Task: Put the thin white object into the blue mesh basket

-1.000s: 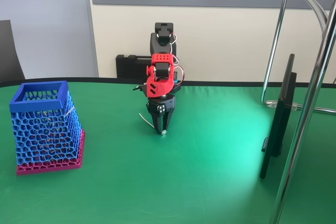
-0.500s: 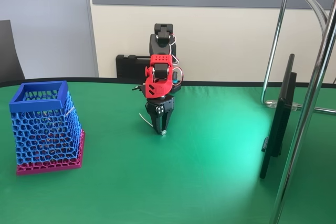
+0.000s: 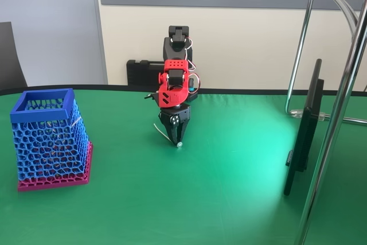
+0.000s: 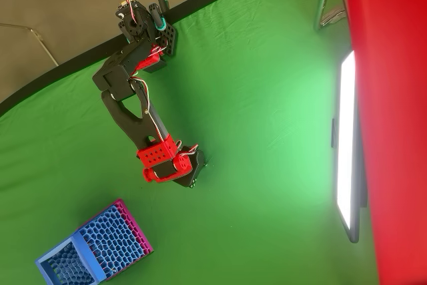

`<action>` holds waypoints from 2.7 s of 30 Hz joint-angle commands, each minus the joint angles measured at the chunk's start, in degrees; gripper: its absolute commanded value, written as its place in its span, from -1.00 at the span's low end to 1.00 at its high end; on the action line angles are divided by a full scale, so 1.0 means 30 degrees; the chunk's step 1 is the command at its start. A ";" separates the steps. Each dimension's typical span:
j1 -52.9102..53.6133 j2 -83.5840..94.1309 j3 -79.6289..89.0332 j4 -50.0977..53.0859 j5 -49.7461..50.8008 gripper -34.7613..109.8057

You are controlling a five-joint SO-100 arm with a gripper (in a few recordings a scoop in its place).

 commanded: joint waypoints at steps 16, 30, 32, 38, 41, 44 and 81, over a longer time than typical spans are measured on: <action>-0.0146 0.1318 0.0088 -0.0205 -0.0205 -0.43; 0.0937 0.3135 -0.0557 0.0059 -0.1436 -0.44; 0.1230 0.3281 -0.1055 0.0205 -0.1816 -0.44; 0.2373 0.3662 -0.3135 0.0791 -0.3193 -0.45; 0.2959 0.3809 -0.4102 0.0908 -0.3984 -0.46; 0.3486 0.3926 -0.5098 0.0967 -0.4775 -0.46; 0.5508 0.5479 -1.3535 0.0352 -1.4238 -0.50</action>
